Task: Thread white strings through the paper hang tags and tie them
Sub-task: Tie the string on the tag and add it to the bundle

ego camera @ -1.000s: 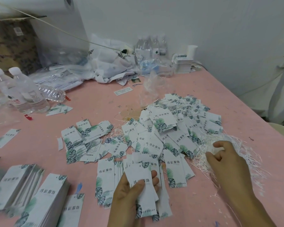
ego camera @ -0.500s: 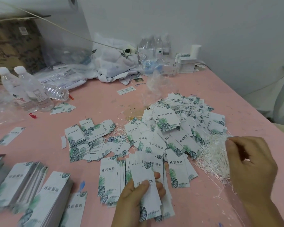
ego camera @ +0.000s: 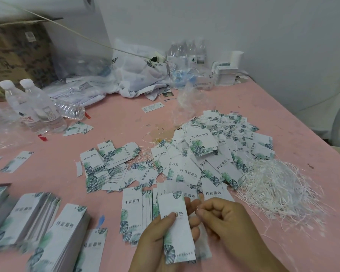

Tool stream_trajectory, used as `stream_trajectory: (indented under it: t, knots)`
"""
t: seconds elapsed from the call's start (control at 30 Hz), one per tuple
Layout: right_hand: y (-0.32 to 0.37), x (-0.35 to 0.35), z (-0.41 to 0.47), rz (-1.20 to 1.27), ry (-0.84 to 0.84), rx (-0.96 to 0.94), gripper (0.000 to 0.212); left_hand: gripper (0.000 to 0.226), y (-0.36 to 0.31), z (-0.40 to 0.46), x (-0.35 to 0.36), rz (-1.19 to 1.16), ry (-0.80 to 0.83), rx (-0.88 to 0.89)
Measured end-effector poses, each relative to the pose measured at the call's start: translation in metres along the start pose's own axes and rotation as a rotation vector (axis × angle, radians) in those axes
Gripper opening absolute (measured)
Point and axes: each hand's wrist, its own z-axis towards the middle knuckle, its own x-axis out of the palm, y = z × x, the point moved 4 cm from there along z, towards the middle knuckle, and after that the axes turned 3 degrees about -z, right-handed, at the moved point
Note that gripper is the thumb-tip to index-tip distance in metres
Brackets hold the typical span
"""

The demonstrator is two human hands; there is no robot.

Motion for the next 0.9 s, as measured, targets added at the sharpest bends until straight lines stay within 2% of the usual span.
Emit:
stream_trajectory:
  t: [0.17,0.3,0.4,0.47,0.57,0.7,0.77,0.87,0.9]
  knots:
    - [-0.007,0.003,0.000,0.102,0.080,0.031,0.020,0.079,0.002,0.000,0.008,0.014,0.056,-0.035]
    - [0.001,-0.003,-0.004,-0.088,0.087,-0.090,0.021,0.078,0.001,0.000,0.007,0.031,0.052,-0.047]
    - [0.008,-0.011,-0.005,-0.212,-0.041,-0.175,0.018,0.085,0.000,0.001,0.003,0.059,0.016,-0.063]
    - [0.009,-0.017,-0.006,-0.224,-0.142,-0.207,0.027,0.083,0.000,0.003,0.006,0.034,0.023,-0.084]
    - [0.012,-0.015,-0.007,-0.292,-0.130,-0.247,0.036,0.081,0.000,0.002,0.011,-0.012,0.072,-0.126]
    - [0.023,-0.014,-0.009,-0.365,-0.130,-0.395,0.024,0.083,-0.001,0.000,0.007,0.006,0.100,-0.141]
    - [0.024,-0.016,-0.009,-0.352,-0.161,-0.376,0.027,0.078,0.000,0.000,0.006,0.052,0.099,-0.147]
    - [0.016,-0.018,-0.008,-0.240,-0.160,-0.274,0.032,0.051,0.003,-0.002,0.007,0.157,0.118,-0.174]
    - [0.014,-0.019,-0.007,-0.206,-0.171,-0.235,0.033,0.049,0.004,-0.003,0.007,0.196,0.121,-0.181]
